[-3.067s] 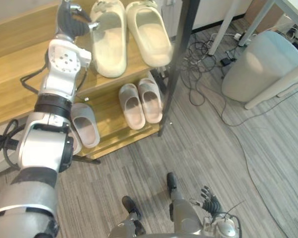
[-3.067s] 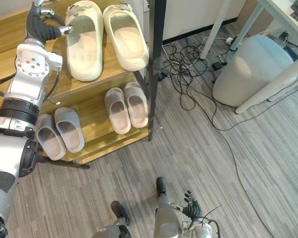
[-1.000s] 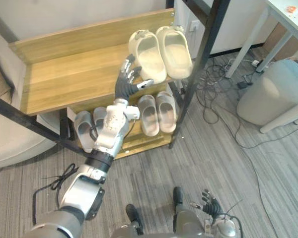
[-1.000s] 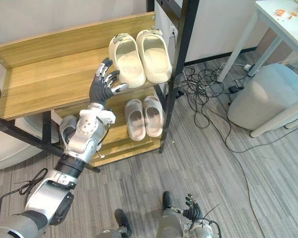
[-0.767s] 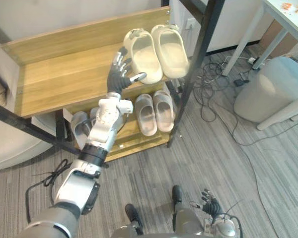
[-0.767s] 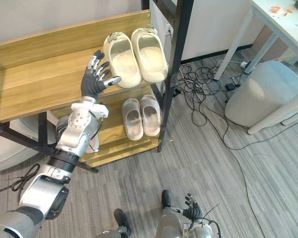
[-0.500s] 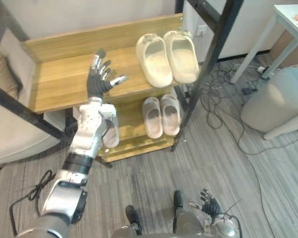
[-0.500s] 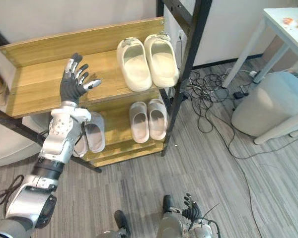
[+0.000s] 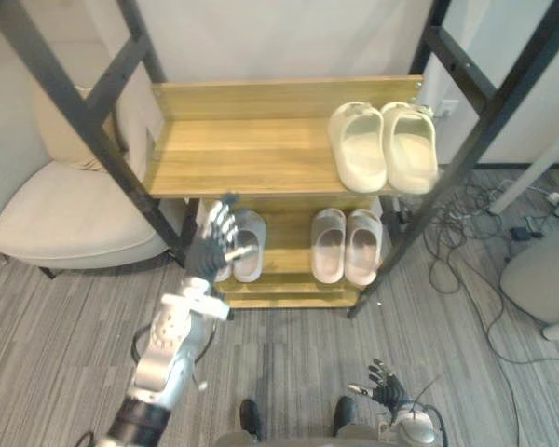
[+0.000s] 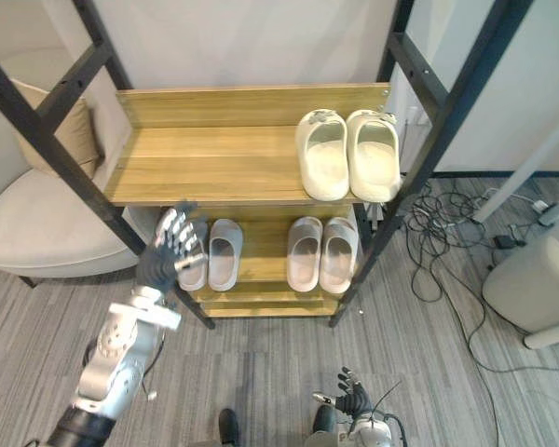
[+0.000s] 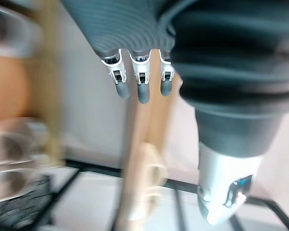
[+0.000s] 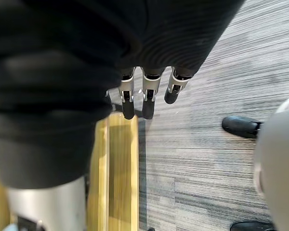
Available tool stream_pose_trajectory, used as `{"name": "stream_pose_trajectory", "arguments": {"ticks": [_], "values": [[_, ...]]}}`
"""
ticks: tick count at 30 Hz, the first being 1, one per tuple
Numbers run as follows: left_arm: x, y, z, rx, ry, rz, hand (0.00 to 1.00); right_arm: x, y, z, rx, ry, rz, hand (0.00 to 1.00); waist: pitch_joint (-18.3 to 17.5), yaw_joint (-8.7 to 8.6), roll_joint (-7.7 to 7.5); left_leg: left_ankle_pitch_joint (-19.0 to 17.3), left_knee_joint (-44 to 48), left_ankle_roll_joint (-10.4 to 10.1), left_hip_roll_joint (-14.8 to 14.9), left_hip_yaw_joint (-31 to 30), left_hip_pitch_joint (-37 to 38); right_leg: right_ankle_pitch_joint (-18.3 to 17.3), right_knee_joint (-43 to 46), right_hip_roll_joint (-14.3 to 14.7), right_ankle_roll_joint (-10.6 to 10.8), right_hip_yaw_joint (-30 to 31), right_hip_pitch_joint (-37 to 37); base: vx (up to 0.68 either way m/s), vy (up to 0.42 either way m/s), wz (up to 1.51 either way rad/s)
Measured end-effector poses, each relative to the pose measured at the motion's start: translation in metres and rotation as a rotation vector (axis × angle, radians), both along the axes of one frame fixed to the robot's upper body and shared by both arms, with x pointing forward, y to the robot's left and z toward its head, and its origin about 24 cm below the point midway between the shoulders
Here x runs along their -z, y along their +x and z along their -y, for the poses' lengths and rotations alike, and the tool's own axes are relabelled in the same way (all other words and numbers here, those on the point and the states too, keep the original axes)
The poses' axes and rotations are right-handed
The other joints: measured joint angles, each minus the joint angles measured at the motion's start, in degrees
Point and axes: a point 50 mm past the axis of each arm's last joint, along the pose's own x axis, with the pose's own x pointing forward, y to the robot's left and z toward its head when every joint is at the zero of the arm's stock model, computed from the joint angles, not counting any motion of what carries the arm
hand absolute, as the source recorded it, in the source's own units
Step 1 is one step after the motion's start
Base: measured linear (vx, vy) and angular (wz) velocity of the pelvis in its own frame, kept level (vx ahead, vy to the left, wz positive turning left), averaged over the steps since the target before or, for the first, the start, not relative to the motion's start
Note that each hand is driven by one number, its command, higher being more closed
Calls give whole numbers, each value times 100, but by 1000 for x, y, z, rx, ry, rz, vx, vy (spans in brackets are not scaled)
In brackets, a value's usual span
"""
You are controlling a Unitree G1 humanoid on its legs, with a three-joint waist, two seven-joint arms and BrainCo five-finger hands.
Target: Organize the slippers on the shoe rack
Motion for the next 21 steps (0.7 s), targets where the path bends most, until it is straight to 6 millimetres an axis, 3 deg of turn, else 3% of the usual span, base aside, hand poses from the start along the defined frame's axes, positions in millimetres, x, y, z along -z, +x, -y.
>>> {"name": "stream_pose_trajectory", "arguments": {"ticks": [5, 6, 8, 15, 21], "values": [[76, -31, -10, -51, 52, -343, 0, 1, 6, -1, -7, -1, -5, 0, -84, 227, -112, 1, -1, -5, -1, -134, 48, -50, 0, 3, 22, -136, 134, -14, 1, 14], [80, -33, -11, -57, 58, -364, 0, 1, 6, -1, -8, -1, -5, 0, -84, 228, -117, 1, -1, -5, -2, -139, 60, -53, 0, 2, 25, -141, 152, -13, 5, 6], [108, -46, -20, -106, 126, -492, 0, 1, 9, -2, -13, -3, -2, 0, -120, 226, -169, 1, -2, -5, -18, -187, 82, -95, -1, -10, 45, -189, 196, -17, 7, 9], [157, -89, -45, -175, 358, -769, 0, 8, 3, -7, -53, -22, -52, 0, -166, 246, -285, -20, -5, -26, -28, -224, 175, -135, -2, -22, 82, -227, 330, -5, 2, 5], [167, -102, -46, -185, 429, -837, 0, 8, 7, -10, -90, -43, -61, 0, -159, 282, -283, -58, -10, -45, -1, -51, 257, -133, 1, -5, 82, -38, 334, -1, 15, -15]]}}
